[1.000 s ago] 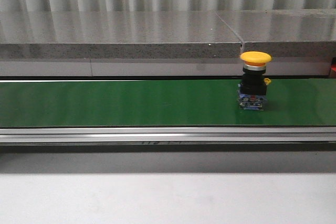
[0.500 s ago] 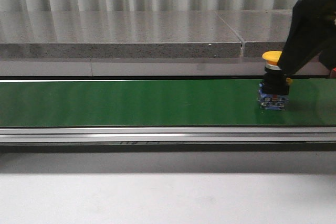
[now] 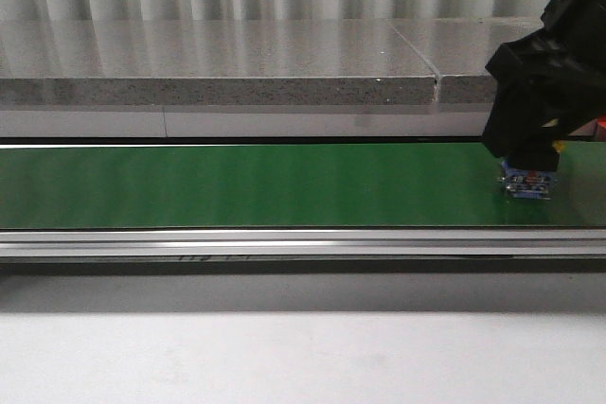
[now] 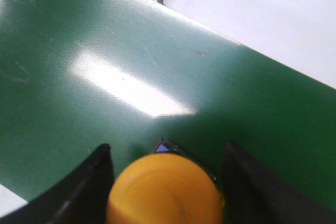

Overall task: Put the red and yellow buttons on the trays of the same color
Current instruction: 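Grasp the yellow button with the right gripper and lift it off the belt, then lower the yellow button into the yellow tray and open the right gripper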

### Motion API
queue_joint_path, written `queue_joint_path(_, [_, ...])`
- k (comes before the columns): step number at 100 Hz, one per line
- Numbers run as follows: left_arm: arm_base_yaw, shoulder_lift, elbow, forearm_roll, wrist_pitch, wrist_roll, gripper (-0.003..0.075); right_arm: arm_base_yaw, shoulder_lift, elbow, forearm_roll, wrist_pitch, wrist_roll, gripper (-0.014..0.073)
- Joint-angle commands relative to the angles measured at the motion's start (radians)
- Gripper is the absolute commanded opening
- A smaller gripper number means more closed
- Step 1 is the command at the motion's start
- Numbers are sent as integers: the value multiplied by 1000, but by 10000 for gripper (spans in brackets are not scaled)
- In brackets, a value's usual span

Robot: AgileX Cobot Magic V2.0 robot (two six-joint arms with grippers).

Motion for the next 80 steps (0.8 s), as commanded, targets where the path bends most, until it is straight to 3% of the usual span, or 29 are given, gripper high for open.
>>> queue_joint_path(1, [-9, 5, -28, -22, -74, -4, -20, 1, -32, -22, 25, -35, -13, 237])
queue_joint_path(13, [-9, 5, -28, -22, -74, -4, -20, -1, -37, -22, 25, -18, -12, 132])
queue_joint_path(42, [-9, 5, -28, -22, -74, -4, -20, -48, -118, -22, -17, 63, 132, 130])
queue_joint_path(80, [-9, 5, -28, -22, -74, -4, -20, -386, -344, -7, -258, 267, 391, 130])
